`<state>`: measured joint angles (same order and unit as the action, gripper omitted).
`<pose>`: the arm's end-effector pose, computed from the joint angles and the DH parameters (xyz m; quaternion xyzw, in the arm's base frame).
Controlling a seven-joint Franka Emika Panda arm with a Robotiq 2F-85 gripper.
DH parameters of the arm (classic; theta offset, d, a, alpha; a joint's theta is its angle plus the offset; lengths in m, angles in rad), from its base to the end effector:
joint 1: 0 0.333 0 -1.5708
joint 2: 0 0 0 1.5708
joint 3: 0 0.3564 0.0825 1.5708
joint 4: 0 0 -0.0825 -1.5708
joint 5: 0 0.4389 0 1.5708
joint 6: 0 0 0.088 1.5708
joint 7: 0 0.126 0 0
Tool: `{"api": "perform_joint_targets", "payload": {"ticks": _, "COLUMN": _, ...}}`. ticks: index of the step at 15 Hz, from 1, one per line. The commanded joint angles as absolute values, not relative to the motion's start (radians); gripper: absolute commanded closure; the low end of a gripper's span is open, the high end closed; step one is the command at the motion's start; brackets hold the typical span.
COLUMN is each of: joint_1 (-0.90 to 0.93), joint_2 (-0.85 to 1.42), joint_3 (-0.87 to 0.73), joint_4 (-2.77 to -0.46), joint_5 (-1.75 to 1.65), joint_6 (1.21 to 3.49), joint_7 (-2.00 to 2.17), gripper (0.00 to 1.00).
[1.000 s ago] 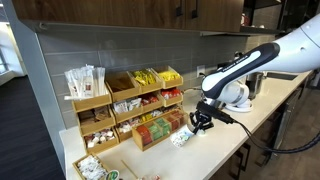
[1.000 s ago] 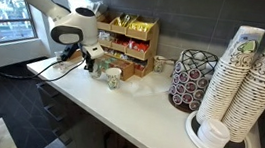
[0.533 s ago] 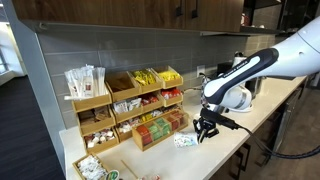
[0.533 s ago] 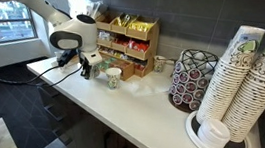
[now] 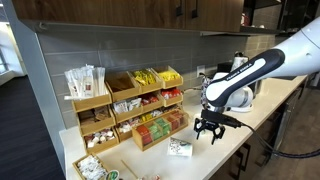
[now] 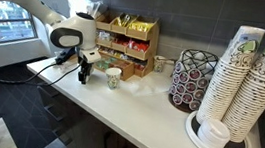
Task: Pick up one paper cup from the stack and place it right side up on the kitchen counter, pick up the upside down cup and place it in the paper cup to the right
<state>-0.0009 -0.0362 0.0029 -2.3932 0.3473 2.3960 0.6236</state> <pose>0.5317 0.0082 0.3182 -0.8995 0.4198 0.0185 0.1197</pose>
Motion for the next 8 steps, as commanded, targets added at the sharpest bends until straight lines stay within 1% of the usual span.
{"api": "perform_joint_targets", "payload": {"ticks": 1, "joint_1": 0.008, "joint_2": -0.085, "joint_3": 0.02, "joint_4": -2.385, "joint_5": 0.282, "joint_6": 2.376, "joint_7": 0.666, "gripper": 0.0}}
{"api": "perform_joint_targets", "payload": {"ticks": 8, "joint_1": 0.043, "joint_2": -0.067, "joint_3": 0.063, "joint_4": -2.27, "joint_5": 0.311, "joint_6": 2.293, "joint_7": 0.63, "gripper": 0.0}}
